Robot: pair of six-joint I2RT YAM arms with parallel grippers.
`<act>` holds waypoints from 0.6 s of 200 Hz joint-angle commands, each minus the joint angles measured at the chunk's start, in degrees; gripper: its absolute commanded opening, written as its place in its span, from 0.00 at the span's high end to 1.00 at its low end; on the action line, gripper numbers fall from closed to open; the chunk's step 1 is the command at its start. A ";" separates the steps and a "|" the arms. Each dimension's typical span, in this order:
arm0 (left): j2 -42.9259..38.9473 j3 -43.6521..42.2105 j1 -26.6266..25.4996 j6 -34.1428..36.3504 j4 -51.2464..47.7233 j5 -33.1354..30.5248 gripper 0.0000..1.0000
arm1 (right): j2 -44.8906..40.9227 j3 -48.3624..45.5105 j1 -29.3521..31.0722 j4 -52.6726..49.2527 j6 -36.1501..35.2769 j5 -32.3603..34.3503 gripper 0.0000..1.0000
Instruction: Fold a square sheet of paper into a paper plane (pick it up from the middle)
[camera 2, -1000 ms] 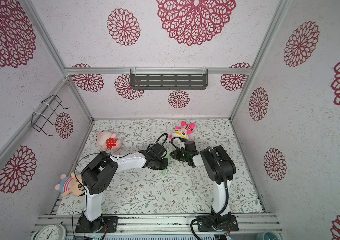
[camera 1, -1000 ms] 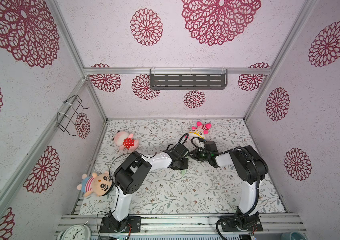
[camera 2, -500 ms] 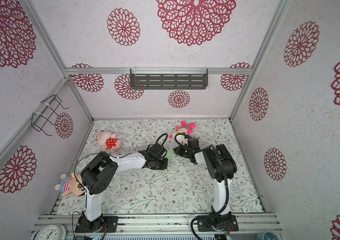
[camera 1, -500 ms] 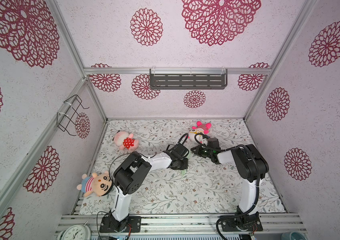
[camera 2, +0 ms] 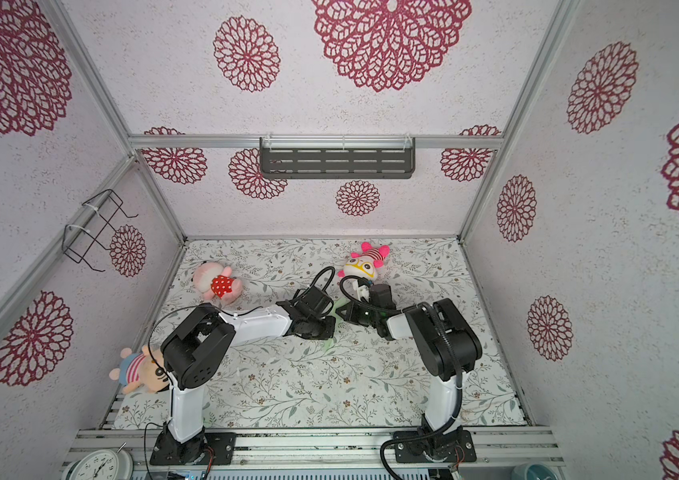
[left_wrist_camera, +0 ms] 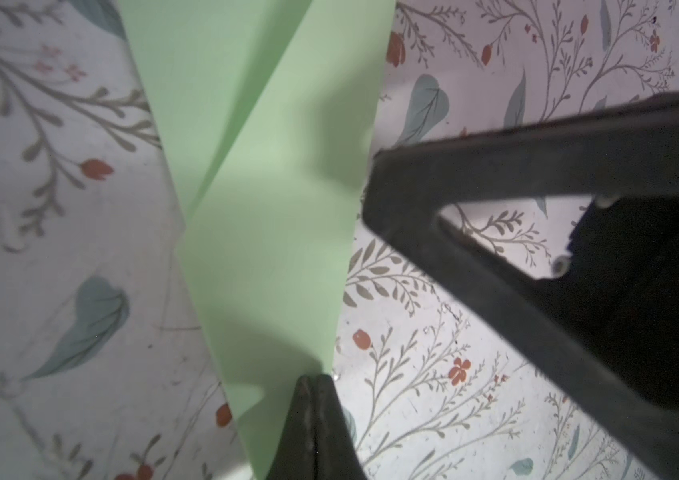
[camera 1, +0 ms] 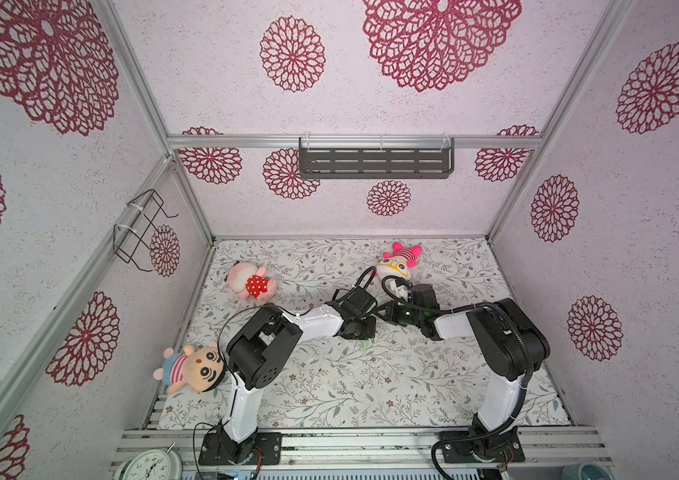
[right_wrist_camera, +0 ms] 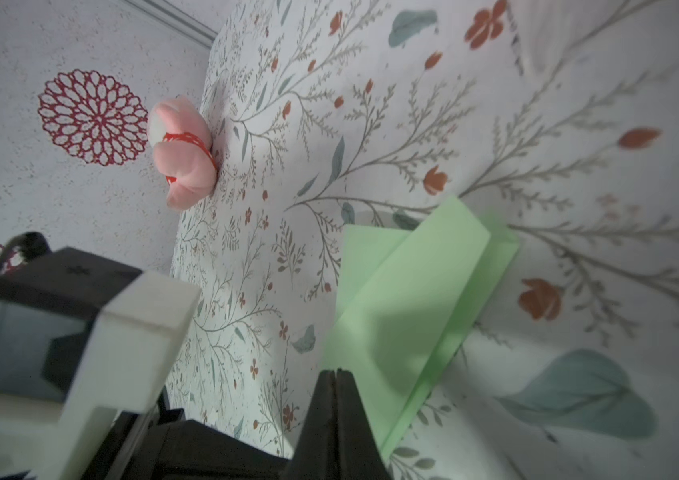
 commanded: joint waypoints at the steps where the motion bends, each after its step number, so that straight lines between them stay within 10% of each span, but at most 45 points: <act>1: 0.38 -1.84 -0.34 0.00 -5.83 0.21 1.00 | 1.77 0.40 -0.34 0.88 1.23 -1.43 0.93; 120: -5.44 -1.13 -3.48 0.15 -10.72 -0.05 0.97 | 3.85 1.28 -0.54 -3.17 1.80 2.14 0.94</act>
